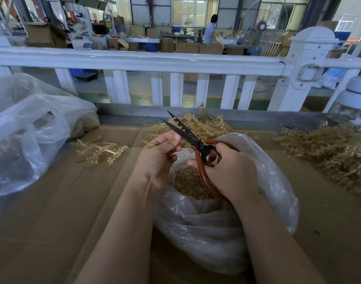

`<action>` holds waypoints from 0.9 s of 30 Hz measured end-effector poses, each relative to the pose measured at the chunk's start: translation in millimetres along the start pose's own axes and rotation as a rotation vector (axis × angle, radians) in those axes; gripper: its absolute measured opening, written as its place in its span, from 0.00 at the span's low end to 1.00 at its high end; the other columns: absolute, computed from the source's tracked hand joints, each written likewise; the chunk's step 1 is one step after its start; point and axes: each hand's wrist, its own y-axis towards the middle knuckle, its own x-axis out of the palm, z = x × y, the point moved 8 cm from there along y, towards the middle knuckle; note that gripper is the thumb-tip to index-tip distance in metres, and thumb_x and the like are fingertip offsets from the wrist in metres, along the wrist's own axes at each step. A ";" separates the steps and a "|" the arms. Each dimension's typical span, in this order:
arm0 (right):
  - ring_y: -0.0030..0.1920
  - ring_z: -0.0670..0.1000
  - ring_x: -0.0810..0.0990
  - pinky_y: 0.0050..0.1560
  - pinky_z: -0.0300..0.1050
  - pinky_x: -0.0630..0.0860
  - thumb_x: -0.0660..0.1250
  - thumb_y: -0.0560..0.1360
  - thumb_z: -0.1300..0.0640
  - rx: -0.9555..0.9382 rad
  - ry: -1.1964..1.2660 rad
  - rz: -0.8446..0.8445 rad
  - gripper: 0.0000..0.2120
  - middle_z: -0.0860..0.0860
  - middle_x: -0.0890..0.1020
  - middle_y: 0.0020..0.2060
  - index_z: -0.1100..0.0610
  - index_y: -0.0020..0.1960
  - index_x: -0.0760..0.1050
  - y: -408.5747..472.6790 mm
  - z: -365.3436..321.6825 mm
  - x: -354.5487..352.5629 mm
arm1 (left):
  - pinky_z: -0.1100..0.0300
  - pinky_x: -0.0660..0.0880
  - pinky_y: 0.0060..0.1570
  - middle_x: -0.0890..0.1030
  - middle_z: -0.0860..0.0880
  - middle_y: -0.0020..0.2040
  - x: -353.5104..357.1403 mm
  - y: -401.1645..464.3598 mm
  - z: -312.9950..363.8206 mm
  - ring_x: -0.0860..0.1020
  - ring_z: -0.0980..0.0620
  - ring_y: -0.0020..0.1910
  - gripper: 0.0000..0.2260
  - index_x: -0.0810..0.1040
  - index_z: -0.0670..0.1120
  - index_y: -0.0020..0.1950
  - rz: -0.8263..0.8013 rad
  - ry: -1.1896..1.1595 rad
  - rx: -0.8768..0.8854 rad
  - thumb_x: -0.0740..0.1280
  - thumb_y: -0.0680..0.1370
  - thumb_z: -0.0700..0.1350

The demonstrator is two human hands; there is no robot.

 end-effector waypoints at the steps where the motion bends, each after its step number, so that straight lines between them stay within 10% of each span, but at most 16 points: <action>1: 0.32 0.43 0.76 0.35 0.41 0.78 0.55 0.66 0.20 0.002 0.006 0.002 0.35 0.42 0.79 0.31 0.52 0.38 0.76 0.0 0.3 0.1 | 0.64 0.64 0.35 0.78 0.53 0.34 0.3 0.2 -0.1 0.71 0.59 0.33 0.04 0.79 0.46 0.44 -0.001 0.001 0.002 0.70 0.70 0.42; 27: 0.30 0.38 0.72 0.30 0.29 0.66 0.58 0.67 0.20 0.027 -0.024 0.023 0.30 0.39 0.75 0.29 0.48 0.37 0.73 0.2 6.5 -0.5 | 0.65 0.74 0.34 0.78 0.46 0.36 2.0 -5.3 18.3 0.76 0.55 0.33 0.11 0.79 0.45 0.41 0.021 0.066 0.204 0.63 0.79 0.34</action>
